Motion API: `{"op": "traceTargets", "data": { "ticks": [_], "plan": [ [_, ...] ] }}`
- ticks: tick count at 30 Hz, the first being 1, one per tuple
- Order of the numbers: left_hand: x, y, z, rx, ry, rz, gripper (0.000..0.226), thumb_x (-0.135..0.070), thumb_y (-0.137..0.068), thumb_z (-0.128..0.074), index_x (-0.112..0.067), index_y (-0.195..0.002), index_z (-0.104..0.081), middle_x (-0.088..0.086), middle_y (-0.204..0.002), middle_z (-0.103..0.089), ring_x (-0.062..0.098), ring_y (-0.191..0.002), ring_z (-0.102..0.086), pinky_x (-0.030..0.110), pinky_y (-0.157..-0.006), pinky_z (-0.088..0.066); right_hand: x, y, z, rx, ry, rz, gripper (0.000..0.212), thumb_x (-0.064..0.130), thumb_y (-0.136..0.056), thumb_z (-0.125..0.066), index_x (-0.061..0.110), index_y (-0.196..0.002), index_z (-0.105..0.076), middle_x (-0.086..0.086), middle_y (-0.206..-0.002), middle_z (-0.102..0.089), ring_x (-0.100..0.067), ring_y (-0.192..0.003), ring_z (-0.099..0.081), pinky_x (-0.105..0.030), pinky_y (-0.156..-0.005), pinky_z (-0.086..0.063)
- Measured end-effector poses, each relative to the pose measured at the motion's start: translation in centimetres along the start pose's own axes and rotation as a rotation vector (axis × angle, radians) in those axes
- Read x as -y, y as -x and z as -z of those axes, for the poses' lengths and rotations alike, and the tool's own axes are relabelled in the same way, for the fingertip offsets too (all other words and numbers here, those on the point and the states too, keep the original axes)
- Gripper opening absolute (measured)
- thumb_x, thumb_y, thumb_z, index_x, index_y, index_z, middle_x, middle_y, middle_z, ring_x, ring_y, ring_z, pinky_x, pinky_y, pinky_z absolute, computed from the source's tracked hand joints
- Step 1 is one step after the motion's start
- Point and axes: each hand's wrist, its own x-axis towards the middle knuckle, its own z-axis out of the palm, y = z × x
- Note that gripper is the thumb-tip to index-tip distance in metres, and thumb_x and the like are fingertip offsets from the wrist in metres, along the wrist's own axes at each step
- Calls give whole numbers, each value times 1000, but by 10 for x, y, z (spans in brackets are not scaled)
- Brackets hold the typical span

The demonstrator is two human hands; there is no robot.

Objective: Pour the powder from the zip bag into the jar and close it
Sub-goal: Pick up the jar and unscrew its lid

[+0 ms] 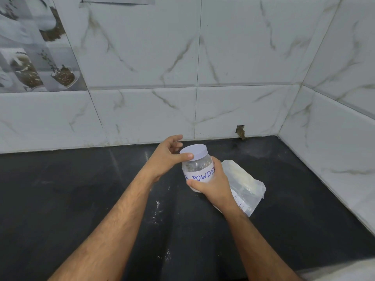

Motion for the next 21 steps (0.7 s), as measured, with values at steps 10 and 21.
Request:
{"op": "traceTargets", "data": {
  "ticks": [10, 21],
  "plan": [
    [-9, -4, -13, 124, -292, -66, 69, -47, -73, -82, -31, -136, -58, -11, -132, -63, 4, -118, -61, 34, -103, -50, -4, 4, -2, 21, 88, 44, 84, 47, -50, -87, 44, -123, -44, 20, -116, -61, 3, -103, -61, -18, -82, -53],
    [-35, -9, -23, 70, -967, 195, 80, -85, -81, -33, -22, -117, -67, -3, -91, -69, 19, -81, -63, 32, -72, -47, -12, 7, -6, -26, 300, 168, 94, 49, -56, -88, 30, -137, -44, 11, -131, -56, -11, -120, -54, -40, -101, -50]
  ]
}}
